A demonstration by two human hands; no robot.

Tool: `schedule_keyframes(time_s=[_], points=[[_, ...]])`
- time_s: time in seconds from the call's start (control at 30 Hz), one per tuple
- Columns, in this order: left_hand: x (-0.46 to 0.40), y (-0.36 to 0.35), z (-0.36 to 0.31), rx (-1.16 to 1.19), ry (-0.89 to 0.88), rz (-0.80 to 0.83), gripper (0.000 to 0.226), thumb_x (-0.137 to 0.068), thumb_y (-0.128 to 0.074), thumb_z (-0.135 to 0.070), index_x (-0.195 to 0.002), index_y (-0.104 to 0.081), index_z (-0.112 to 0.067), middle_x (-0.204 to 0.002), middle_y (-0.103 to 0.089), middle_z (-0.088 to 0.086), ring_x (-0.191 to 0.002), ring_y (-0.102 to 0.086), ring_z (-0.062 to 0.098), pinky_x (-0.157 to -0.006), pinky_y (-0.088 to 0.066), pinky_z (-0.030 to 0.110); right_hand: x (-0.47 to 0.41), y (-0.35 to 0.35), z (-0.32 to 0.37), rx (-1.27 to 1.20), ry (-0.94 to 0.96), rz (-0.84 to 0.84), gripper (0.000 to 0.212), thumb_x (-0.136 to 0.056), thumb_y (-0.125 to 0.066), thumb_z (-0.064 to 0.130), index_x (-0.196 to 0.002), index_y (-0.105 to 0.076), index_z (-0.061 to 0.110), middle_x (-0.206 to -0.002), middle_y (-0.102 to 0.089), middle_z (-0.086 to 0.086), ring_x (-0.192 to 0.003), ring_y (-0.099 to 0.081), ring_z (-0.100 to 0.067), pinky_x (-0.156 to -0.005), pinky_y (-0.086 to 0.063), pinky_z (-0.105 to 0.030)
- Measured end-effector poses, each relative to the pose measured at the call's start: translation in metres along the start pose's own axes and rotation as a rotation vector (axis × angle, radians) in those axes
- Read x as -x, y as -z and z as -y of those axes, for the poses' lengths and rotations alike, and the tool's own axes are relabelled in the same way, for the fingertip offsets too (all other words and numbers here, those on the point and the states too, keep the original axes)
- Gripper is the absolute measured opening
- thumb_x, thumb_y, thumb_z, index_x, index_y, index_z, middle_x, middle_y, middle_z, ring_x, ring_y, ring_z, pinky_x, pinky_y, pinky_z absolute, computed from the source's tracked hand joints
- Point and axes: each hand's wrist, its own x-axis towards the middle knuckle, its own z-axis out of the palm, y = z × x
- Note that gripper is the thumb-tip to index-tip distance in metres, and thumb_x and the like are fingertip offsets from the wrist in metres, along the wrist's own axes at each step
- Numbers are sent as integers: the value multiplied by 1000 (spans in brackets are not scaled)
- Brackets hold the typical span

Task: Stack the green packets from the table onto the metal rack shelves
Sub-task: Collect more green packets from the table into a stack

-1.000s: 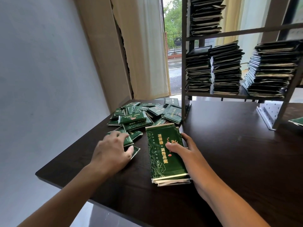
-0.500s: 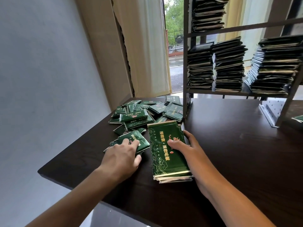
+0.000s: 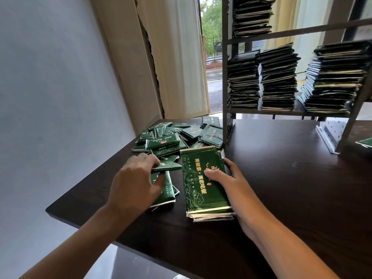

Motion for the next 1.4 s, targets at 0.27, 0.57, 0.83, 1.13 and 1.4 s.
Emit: schedule_keyframes(time_s=[0.27, 0.57, 0.83, 1.13, 1.4], points=[[17, 1, -1, -106, 11, 251, 31, -79, -73, -35, -100, -52, -25, -101, -60, -5, -86, -60, 19, -70, -44, 30, 0, 1, -2, 17, -10, 0, 33, -89, -72, 26, -105, -49, 44, -91, -78, 5, -83, -77, -20, -66, -60, -31], [17, -8, -11, -218, -3, 494, 64, -96, -46, -56, -152, -24, -35, -134, -42, -3, -121, -49, 18, -99, -47, 34, 0, -1, -1, 22, -1, -2, 48, -88, -73, 27, -127, -48, 40, -100, -78, -1, -83, -77, -22, -66, -60, -33], [14, 2, -21, -341, -137, 649, 74, -94, -52, -23, -156, -12, -30, -132, -39, 4, -113, -55, 24, -89, -49, 35, 0, 0, -1, 21, -9, 1, 48, -88, -73, 27, -125, -47, 41, -96, -78, 0, -83, -77, -22, -66, -60, -33], [17, 8, -8, -15, 29, 322, 62, -84, -60, -13, -138, -47, -40, -118, -59, -12, -103, -65, 23, -82, -52, 37, -1, -1, -2, 77, 1, 11, 56, -89, -72, 28, -137, -44, 37, -91, -78, 4, -82, -77, -20, -68, -60, -33], [10, 19, -34, 423, -59, -167, 56, -84, -73, -5, -127, -59, -36, -114, -68, -18, -99, -67, 1, -85, -53, 22, -5, 2, -2, 53, -18, -7, 27, -91, -68, 27, -109, -53, 41, -88, -78, 5, -80, -77, -19, -64, -58, -29]])
